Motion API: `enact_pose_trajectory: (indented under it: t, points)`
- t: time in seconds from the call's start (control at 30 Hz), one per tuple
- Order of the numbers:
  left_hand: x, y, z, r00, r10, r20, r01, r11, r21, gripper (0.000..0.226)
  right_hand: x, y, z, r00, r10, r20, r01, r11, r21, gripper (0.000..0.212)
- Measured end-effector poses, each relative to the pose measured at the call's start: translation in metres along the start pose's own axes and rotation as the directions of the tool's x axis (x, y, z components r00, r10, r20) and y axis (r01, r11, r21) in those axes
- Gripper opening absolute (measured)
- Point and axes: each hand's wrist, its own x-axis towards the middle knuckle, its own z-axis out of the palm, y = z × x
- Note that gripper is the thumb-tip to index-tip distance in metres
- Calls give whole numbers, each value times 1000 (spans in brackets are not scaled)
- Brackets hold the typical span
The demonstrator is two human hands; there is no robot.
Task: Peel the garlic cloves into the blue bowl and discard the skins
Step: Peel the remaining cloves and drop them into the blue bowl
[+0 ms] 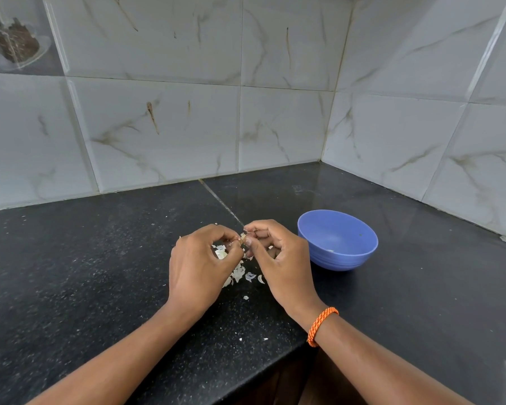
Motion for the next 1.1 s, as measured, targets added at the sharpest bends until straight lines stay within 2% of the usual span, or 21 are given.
enact_pose_trajectory:
  t: [0.17, 0.33, 0.47, 0.67, 0.8, 1.0, 1.1]
  points:
    - [-1, 0, -1, 997, -51, 58, 54, 997, -55, 17, 1, -1, 0, 1000, -14, 9, 14, 999, -30, 20]
    - [-1, 1, -2, 994, -45, 96, 57, 990, -129, 39, 1, 0, 1, 999, -20, 30, 21, 999, -33, 26]
    - [0, 1, -3, 995, -31, 93, 46, 985, -164, 40, 0, 2, 1, 999, -19, 31, 20, 999, -36, 33]
    - [1, -1, -3, 996, -35, 83, 42, 996, -79, 26, 0, 2, 3, 996, -80, 37, 83, 992, -91, 37]
    - [1, -2, -4, 995, -67, 73, 75, 991, -112, 10, 0, 2, 2, 996, -81, 33, 84, 993, -87, 34]
    - [1, -2, -3, 993, -101, 62, 110, 980, -165, 4, 2, 6, 2, 998, -33, 46, 39, 992, -123, 8]
    - [1, -3, -3, 992, -111, 57, 119, 978, -172, 3, 3, 10, 2, 998, -20, 57, 27, 991, -133, 8]
